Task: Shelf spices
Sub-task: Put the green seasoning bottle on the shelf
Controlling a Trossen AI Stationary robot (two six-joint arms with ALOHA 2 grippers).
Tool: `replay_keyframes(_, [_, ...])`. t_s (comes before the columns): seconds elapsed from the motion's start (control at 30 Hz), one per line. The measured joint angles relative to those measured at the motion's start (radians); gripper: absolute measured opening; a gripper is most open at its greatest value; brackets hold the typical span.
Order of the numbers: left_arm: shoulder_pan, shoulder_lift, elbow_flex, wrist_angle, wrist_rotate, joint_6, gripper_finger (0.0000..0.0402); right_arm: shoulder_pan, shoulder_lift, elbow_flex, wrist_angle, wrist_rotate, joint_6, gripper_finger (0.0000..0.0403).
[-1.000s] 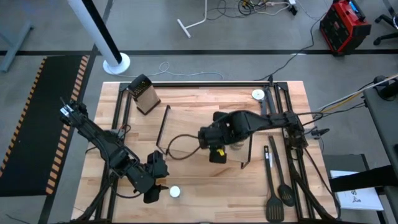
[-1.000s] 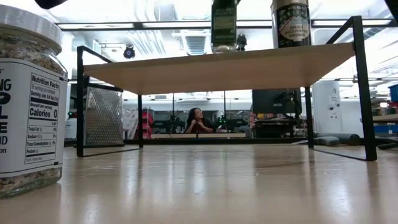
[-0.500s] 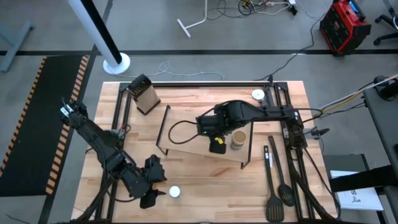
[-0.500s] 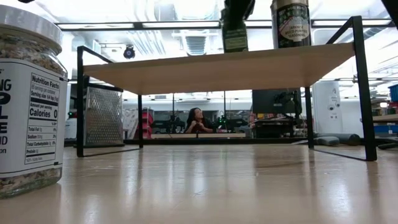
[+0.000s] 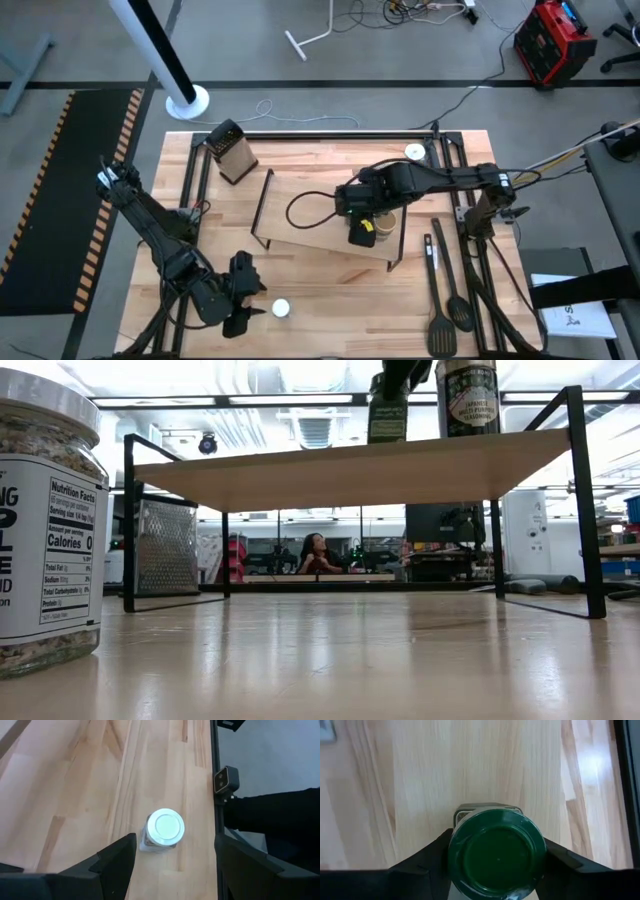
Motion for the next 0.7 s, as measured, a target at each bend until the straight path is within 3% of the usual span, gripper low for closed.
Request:
replay_keyframes(0.27, [0.008, -0.001, 0.005, 0.000, -0.001, 0.001, 0.0258, 0.000, -0.018, -0.059, 0.062, -0.003, -0.001, 0.0223])
replay_keyframes(0.7, [0.009, -0.001, 0.006, 0.000, 0.000, 0.002, 0.0258, 0.000, -0.012, -0.085, 0.153, -0.004, 0.004, 0.0206])
